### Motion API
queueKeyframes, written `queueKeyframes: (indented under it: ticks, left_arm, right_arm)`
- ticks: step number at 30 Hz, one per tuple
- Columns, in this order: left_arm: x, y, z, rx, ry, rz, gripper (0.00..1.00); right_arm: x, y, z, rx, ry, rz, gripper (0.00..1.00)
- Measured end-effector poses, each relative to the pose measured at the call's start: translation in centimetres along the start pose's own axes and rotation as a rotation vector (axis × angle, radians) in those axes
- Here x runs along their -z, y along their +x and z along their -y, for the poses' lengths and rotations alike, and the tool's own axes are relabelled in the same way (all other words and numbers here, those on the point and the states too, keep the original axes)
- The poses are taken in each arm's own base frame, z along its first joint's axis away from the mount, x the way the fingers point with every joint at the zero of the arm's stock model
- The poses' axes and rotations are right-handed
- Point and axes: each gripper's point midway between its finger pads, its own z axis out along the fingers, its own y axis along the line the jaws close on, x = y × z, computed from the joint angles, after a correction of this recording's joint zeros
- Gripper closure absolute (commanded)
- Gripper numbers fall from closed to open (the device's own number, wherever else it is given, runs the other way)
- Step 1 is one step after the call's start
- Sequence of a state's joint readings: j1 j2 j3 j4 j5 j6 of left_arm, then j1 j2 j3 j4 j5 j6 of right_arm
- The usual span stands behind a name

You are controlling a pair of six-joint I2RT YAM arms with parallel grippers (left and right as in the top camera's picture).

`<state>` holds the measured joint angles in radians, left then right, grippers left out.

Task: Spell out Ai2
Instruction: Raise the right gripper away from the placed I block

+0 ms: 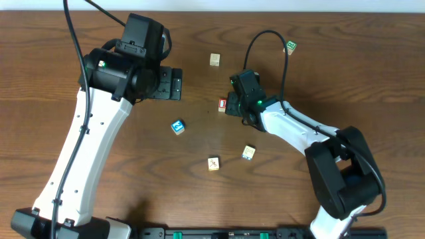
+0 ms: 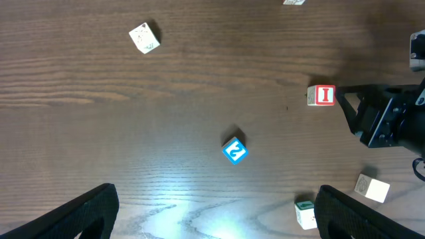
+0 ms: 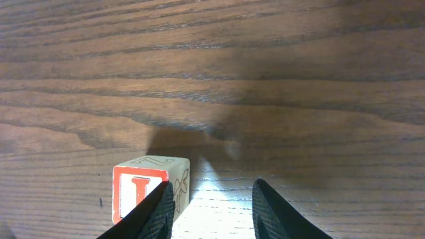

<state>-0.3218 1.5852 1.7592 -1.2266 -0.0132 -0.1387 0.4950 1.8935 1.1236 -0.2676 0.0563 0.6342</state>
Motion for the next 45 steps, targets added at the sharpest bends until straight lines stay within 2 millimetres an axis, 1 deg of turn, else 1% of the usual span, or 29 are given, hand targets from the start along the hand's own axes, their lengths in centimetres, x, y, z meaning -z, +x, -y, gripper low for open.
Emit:
queueKeyframes:
  ticks: [10,17,25,26,28,29,30,31,32,33,34,35,37,38,39,40,41,42,43,44,45]
  left_arm:
    - [0.0,0.0,0.0,0.0,-0.002,0.0,0.05]
    - [0.0,0.0,0.0,0.0,-0.002,0.0,0.05]
    - [0.0,0.0,0.0,0.0,-0.002,0.001,0.05]
    - [0.0,0.0,0.0,0.0,-0.002,0.001,0.05]
    - [0.0,0.0,0.0,0.0,-0.003,0.001,0.05]
    - [0.0,0.0,0.0,0.0,-0.003,0.001,0.05]
    - [0.0,0.0,-0.1,0.0,-0.003,0.002,0.05]
    - [0.0,0.0,-0.1,0.0,-0.005,0.002,0.05]
    - [0.0,-0.1,-0.1,0.0,-0.006,0.002,0.04]
    - [0.0,-0.1,-0.1,0.0,-0.007,0.003,0.05]
    - [0.0,-0.1,-0.2,0.0,-0.01,0.004,0.04]
    - [0.0,-0.1,-0.2,0.0,-0.011,0.004,0.05]
    - [0.0,-0.1,-0.2,0.001,-0.014,0.006,0.04]
    - [0.0,-0.1,-0.3,0.0,-0.017,0.007,0.05]
    - [0.0,-0.2,-0.3,0.0,-0.019,0.008,0.05]
    - [0.0,-0.2,-0.3,0.0,-0.02,0.008,0.05]
    - [0.0,-0.2,-0.3,0.001,-0.02,0.011,0.05]
    - [0.0,-0.2,-0.3,0.001,-0.019,0.011,0.05]
    - [0.0,-0.3,-0.3,0.001,-0.02,0.012,0.05]
    - [0.0,-0.3,-0.3,0.001,-0.02,0.013,0.05]
    - [0.0,-0.3,-0.3,0.001,-0.02,0.014,0.05]
  right_arm:
    - [0.0,0.2,-0.3,-0.021,-0.017,-0.012,0.62]
    - [0.0,-0.3,-0.9,-0.033,-0.044,0.006,0.62]
    - [0.0,-0.3,-1.0,-0.036,-0.048,0.006,0.61]
    - [0.0,-0.3,-1.0,-0.036,-0.048,0.006,0.63]
    - [0.0,-0.3,-0.9,-0.036,-0.047,0.005,0.69]
    - [0.0,-0.1,-0.8,-0.039,-0.043,-0.002,0.66]
    - [0.0,0.1,-0.6,-0.042,-0.035,-0.012,0.59]
    - [0.0,0.4,-0.4,-0.041,-0.027,-0.024,0.55]
    - [0.1,0.4,-0.2,-0.036,-0.022,-0.029,0.53]
    - [0.3,0.5,0.0,-0.036,-0.017,-0.036,0.57]
    - [0.7,0.7,0.3,-0.03,-0.006,-0.046,0.6]
    - [1.3,0.9,0.7,-0.028,0.011,-0.056,0.6]
    - [3.2,0.6,1.2,-0.019,0.034,-0.047,0.58]
    - [4.9,0.0,1.3,-0.011,0.042,-0.024,0.54]
    - [6.5,-0.7,1.3,-0.01,0.039,0.007,0.53]
    - [7.9,-1.1,1.4,-0.003,0.041,0.025,0.51]
    - [9.3,-1.3,1.6,0.001,0.049,0.037,0.51]
    - [11.2,-1.2,2.3,0.009,0.071,0.044,0.55]
    - [12.2,-1.0,2.7,0.016,0.086,0.045,0.58]
    - [13.1,-0.6,3.4,0.021,0.111,0.032,0.59]
    - [13.7,0.0,4.1,0.023,0.135,0.015,0.57]
